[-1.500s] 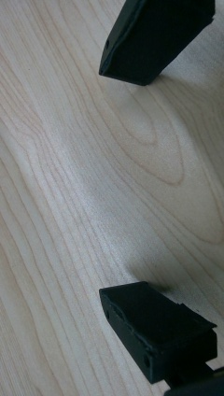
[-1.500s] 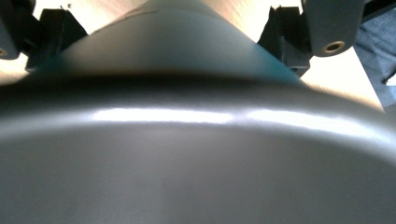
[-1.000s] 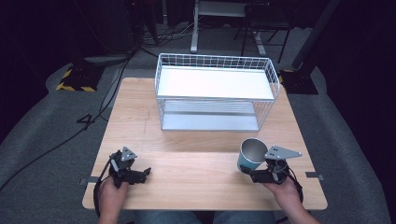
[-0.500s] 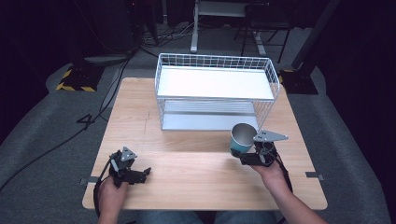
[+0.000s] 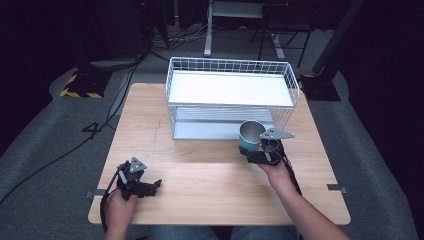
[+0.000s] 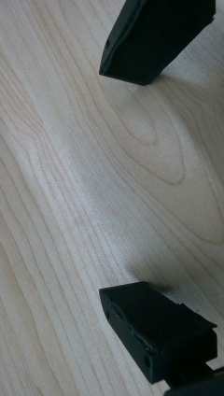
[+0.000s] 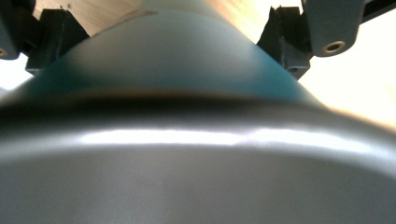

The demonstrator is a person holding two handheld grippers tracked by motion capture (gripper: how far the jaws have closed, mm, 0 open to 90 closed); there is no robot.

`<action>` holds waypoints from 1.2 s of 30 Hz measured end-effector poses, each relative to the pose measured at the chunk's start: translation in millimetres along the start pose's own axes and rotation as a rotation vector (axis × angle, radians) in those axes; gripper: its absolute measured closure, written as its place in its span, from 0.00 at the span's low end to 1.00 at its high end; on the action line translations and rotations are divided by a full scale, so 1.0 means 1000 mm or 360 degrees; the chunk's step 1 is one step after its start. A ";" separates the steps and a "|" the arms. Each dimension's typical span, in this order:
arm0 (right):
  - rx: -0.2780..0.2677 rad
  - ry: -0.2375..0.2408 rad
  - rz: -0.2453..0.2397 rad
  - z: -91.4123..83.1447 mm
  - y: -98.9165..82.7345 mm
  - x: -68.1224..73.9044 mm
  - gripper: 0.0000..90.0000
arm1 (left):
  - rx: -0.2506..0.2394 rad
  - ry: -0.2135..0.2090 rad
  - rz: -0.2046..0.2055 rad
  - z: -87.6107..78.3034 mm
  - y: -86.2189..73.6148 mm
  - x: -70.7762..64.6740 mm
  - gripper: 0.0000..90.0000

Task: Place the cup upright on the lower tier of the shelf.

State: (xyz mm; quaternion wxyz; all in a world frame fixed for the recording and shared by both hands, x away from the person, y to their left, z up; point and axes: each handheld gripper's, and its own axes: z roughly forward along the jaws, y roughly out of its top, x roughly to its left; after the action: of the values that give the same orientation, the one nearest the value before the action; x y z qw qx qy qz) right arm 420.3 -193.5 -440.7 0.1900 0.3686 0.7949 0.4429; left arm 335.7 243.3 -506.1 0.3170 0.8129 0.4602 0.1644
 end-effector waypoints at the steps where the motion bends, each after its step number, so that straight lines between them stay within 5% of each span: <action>1: 0.0000 -0.0006 0.0005 0.003 0.001 0.000 0.25 | 0.0000 0.0001 0.0000 0.000 0.000 0.000 0.00; 36: -0.0053 -0.0196 0.0091 0.082 0.034 0.003 0.25 | 0.0000 0.0001 0.0000 0.000 0.000 0.000 0.00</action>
State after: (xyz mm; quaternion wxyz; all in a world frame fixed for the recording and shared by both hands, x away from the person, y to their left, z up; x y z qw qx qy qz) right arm 484.1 -133.6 -455.9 0.2318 0.4146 0.7634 0.4377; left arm 335.7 243.3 -506.0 0.3168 0.8129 0.4602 0.1646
